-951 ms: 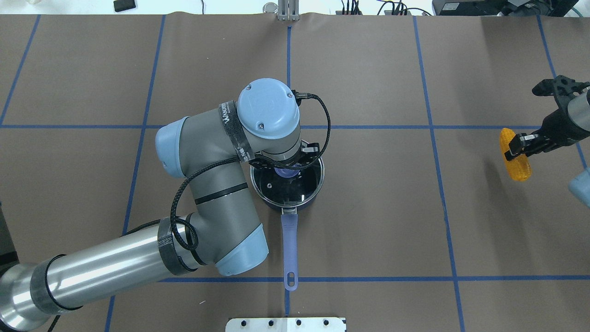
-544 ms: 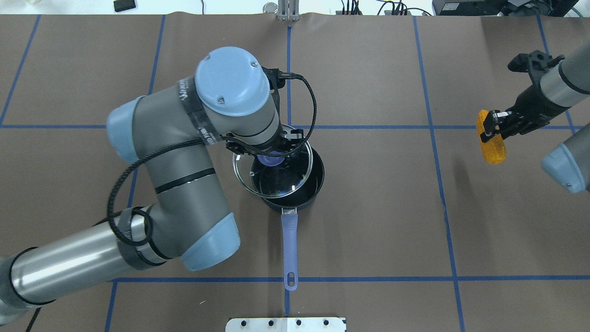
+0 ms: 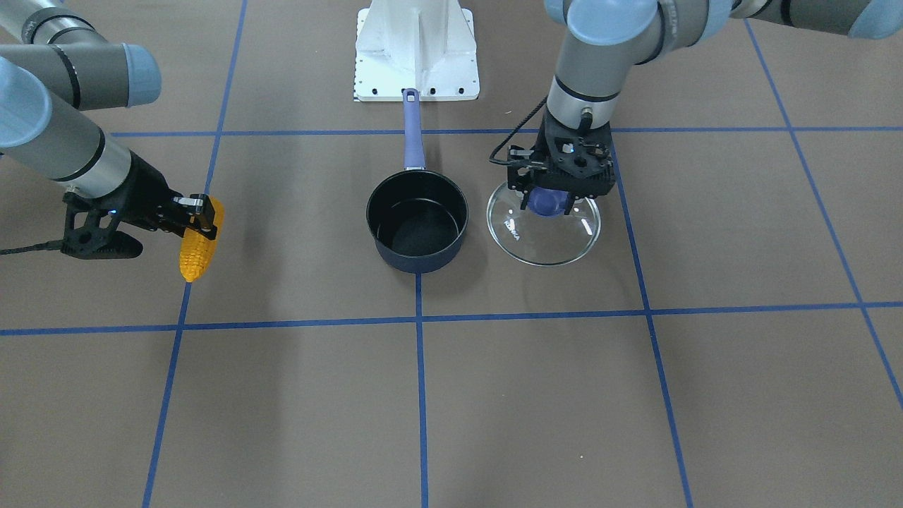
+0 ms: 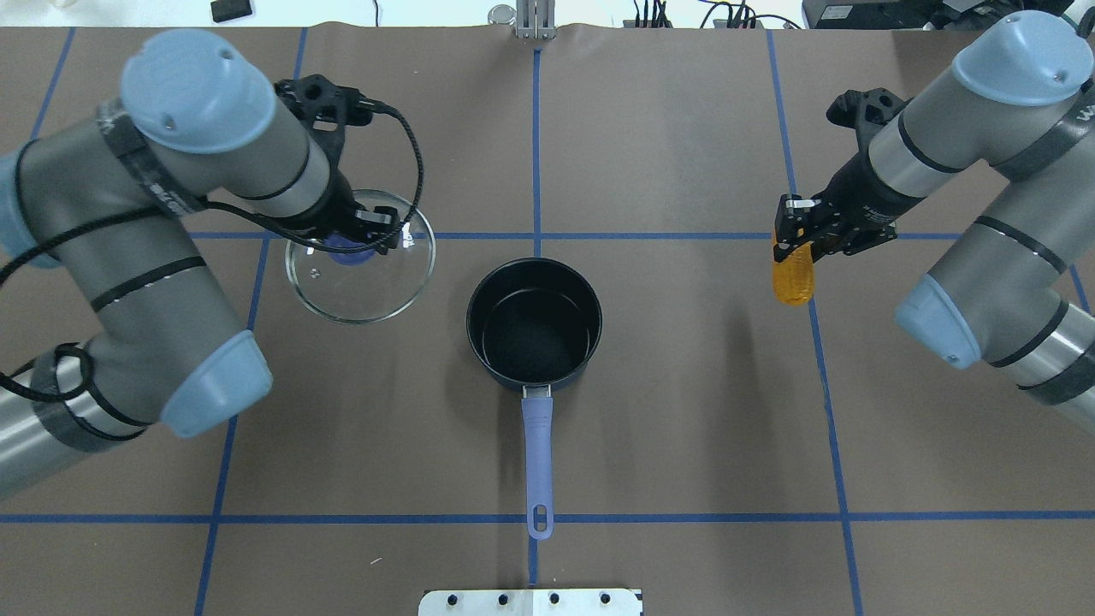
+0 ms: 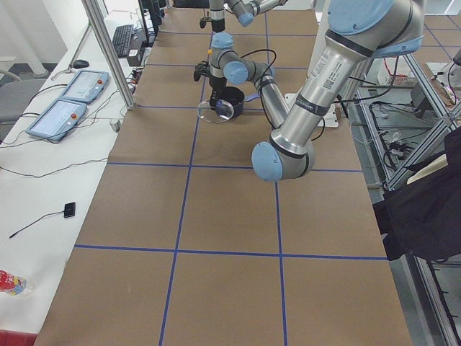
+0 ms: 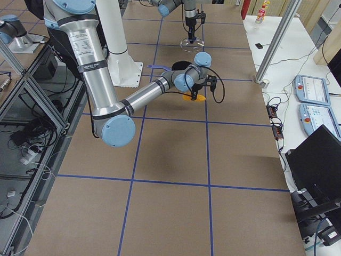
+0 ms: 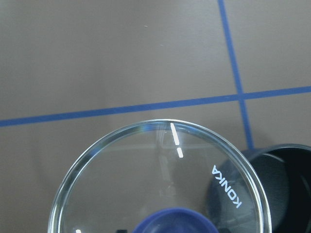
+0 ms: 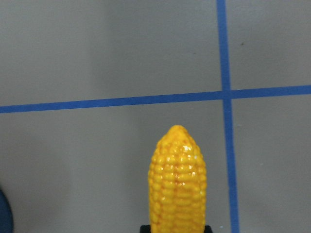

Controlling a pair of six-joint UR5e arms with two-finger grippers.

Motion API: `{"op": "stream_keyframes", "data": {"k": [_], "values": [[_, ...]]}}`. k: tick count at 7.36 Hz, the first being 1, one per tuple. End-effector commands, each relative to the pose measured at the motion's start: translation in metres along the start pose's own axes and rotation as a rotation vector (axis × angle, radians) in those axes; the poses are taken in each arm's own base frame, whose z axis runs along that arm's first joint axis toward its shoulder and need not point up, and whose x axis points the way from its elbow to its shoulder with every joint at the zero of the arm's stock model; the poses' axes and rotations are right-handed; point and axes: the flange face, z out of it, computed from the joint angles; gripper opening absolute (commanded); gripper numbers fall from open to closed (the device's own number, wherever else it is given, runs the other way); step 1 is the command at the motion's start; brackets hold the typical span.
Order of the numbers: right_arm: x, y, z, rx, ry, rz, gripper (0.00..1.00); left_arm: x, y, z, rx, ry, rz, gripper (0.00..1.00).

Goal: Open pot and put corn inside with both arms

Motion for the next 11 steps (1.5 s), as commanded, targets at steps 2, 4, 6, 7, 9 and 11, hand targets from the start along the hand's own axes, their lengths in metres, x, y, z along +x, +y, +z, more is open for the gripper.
{"op": "stream_keyframes", "data": {"k": [2,4,6,7,9,11], "values": [[-0.086,0.038,-0.007,0.028,0.027,0.058,0.17,-0.135,0.011,0.02,-0.024,-0.01,0.108,0.43],[-0.145,0.07,-0.006,0.053,0.065,0.091,0.17,-0.205,0.023,0.039,-0.006,-0.033,0.15,0.43],[-0.183,0.092,0.002,0.07,0.05,0.108,0.18,-0.266,0.043,0.077,0.003,0.039,0.174,0.43],[-0.201,0.105,0.01,0.086,0.049,0.113,0.18,-0.289,0.057,0.09,0.004,0.043,0.18,0.43],[-0.223,0.121,0.024,0.094,0.053,0.091,0.18,-0.326,0.089,0.104,0.009,0.052,0.197,0.43],[-0.247,0.116,0.035,0.094,0.06,0.093,0.17,-0.338,0.101,0.105,-0.014,0.073,0.189,0.43]]}}
